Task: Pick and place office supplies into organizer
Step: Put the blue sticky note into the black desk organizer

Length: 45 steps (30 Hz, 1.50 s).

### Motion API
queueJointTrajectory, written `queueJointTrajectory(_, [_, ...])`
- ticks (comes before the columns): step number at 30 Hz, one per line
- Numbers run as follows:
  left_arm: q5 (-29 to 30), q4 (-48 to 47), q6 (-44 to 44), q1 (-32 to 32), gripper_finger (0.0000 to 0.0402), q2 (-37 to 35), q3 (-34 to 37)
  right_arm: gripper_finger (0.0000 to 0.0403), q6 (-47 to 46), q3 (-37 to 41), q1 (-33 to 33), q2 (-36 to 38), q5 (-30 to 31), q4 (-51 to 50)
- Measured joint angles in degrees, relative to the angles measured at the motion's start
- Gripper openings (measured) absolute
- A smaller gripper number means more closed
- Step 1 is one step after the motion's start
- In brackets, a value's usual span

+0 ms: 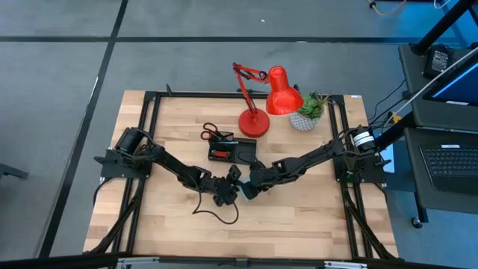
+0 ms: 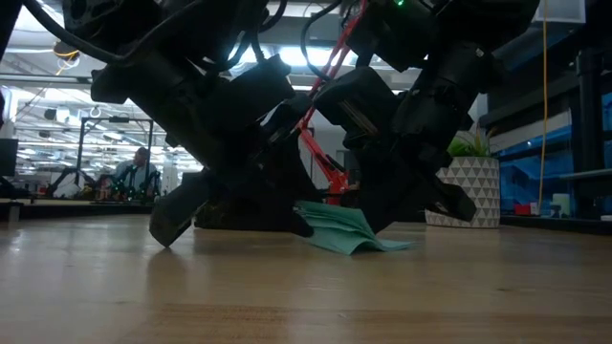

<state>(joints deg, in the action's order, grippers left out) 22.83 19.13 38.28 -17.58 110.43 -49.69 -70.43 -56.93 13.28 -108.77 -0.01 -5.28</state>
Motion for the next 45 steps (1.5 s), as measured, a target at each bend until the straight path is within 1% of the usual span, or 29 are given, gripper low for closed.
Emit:
queueJointTrajectory(7, [0.2, 0.4, 0.1, -0.2, 0.0114, 0.0, 0.0, 0.0002, 0.0, 0.0, 0.0, 0.0, 0.0, 0.0])
queueJointTrajectory(18, [0.4, 2.1, 0.2, -2.2, 0.0111, 0.1, 0.0, 0.0002, 0.0, 0.0, 0.0, 0.0, -0.1, -0.1])
queueJointTrajectory(28, [0.1, 3.3, 0.1, -1.4, 0.0109, 0.2, 0.0, 0.0002, 0.1, 0.1, 0.1, 0.0, 0.1, 0.3])
queueJointTrajectory(39, [0.2, 2.3, 0.3, -1.1, 0.0107, 0.1, 0.0, 0.0002, 0.3, 0.1, 0.1, 0.0, 0.3, 0.4])
queueJointTrajectory(41, [1.2, 1.7, 1.1, -1.1, 0.0106, 0.0, -0.1, 0.0002, 0.3, 0.1, 0.1, 0.0, 0.3, 0.3])
queueJointTrajectory(45, [5.2, 1.3, 1.3, -1.1, 0.0104, -0.1, -0.1, 0.0002, 0.3, 0.1, 0.1, 0.0, 0.3, 0.3])
